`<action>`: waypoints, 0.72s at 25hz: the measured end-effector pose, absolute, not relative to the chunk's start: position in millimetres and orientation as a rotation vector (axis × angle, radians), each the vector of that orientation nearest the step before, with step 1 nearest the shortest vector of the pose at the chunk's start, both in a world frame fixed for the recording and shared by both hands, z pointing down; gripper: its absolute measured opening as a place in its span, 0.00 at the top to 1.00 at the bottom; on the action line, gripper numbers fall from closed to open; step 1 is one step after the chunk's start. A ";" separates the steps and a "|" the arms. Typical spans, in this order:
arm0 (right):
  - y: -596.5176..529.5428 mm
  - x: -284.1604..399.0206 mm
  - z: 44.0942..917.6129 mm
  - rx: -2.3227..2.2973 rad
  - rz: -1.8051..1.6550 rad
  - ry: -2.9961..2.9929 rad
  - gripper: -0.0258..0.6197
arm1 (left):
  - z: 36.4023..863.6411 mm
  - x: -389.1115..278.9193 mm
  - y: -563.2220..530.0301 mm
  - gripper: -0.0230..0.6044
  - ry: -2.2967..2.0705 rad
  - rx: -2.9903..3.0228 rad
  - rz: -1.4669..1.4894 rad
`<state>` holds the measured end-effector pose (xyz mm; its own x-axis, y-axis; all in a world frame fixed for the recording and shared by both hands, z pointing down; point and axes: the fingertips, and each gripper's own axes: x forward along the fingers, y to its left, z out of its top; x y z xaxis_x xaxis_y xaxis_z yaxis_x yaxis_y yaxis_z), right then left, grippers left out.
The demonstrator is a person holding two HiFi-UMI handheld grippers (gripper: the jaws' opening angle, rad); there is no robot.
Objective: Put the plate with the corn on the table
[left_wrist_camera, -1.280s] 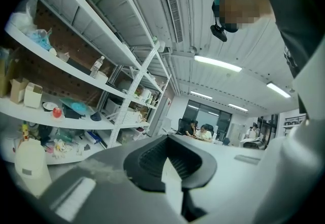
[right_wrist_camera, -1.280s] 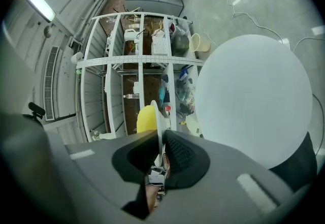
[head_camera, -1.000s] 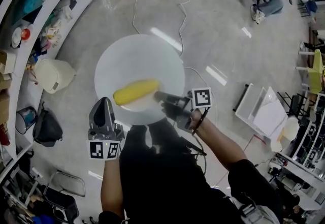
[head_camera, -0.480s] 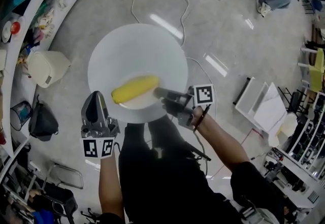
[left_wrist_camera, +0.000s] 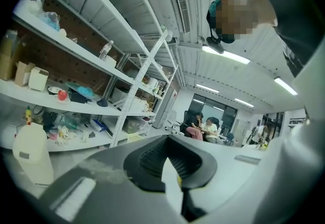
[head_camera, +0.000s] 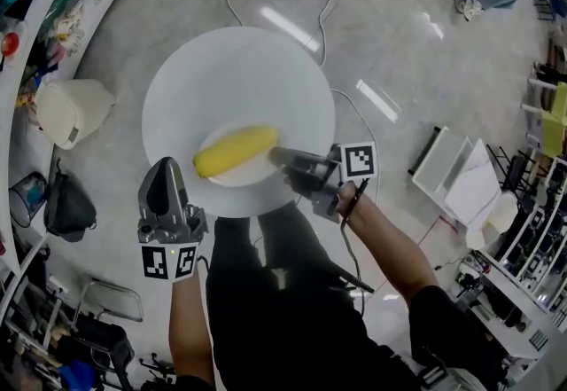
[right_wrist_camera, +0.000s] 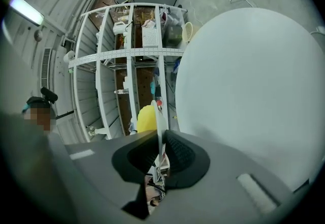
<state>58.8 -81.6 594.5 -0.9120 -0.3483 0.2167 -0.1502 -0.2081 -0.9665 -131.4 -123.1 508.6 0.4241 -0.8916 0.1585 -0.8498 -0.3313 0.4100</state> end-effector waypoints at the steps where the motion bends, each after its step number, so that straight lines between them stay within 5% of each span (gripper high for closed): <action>1: -82.1 59.0 599.1 -0.600 -2.268 1.890 0.90 | 512.4 -129.6 -123.3 0.96 -1.463 2.263 -0.117; 18: -91.8 71.8 660.0 -0.615 -2.304 1.872 0.90 | 556.7 -113.1 -133.3 0.96 -1.441 2.230 -0.100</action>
